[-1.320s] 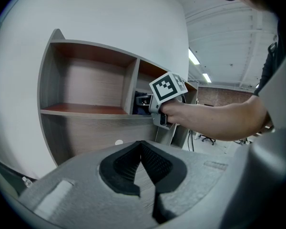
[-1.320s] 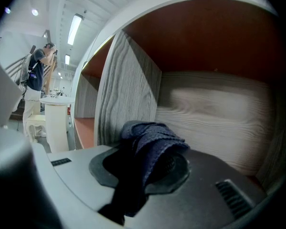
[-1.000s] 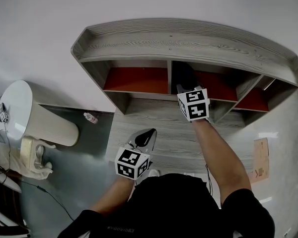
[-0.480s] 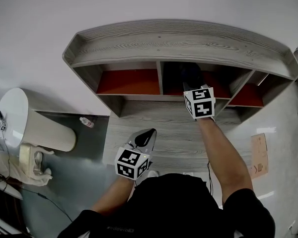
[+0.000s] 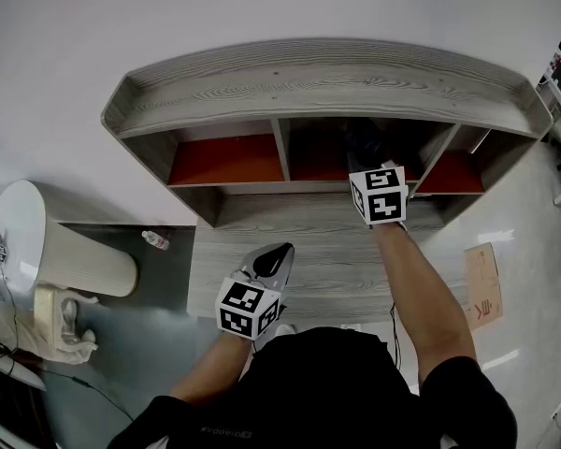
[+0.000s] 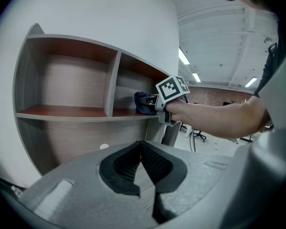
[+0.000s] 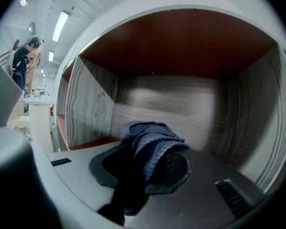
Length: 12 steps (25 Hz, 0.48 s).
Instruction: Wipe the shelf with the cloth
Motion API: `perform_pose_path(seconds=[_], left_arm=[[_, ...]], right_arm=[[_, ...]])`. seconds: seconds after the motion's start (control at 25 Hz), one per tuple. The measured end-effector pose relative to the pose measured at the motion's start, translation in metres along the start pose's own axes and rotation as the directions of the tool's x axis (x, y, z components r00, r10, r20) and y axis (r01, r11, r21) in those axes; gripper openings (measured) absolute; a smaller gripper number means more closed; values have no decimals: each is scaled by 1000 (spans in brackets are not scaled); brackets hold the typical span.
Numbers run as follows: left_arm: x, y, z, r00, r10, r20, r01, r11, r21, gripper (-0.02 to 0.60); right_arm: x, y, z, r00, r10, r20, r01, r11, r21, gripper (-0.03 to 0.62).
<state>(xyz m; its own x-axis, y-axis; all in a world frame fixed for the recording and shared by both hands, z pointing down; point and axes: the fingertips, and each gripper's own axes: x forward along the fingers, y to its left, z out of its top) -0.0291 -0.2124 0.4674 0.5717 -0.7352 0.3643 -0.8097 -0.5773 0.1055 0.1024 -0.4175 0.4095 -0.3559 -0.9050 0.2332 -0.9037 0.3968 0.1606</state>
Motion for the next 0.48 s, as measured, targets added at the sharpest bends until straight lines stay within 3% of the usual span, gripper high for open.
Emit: perform_pose_path(seconds=[0.48], left_arm=[[13,-15,4,999,-40,-4,40,999,18,8]], right_arm=[[-18,-37,-14,998,-68,-10,69,997,29,98]])
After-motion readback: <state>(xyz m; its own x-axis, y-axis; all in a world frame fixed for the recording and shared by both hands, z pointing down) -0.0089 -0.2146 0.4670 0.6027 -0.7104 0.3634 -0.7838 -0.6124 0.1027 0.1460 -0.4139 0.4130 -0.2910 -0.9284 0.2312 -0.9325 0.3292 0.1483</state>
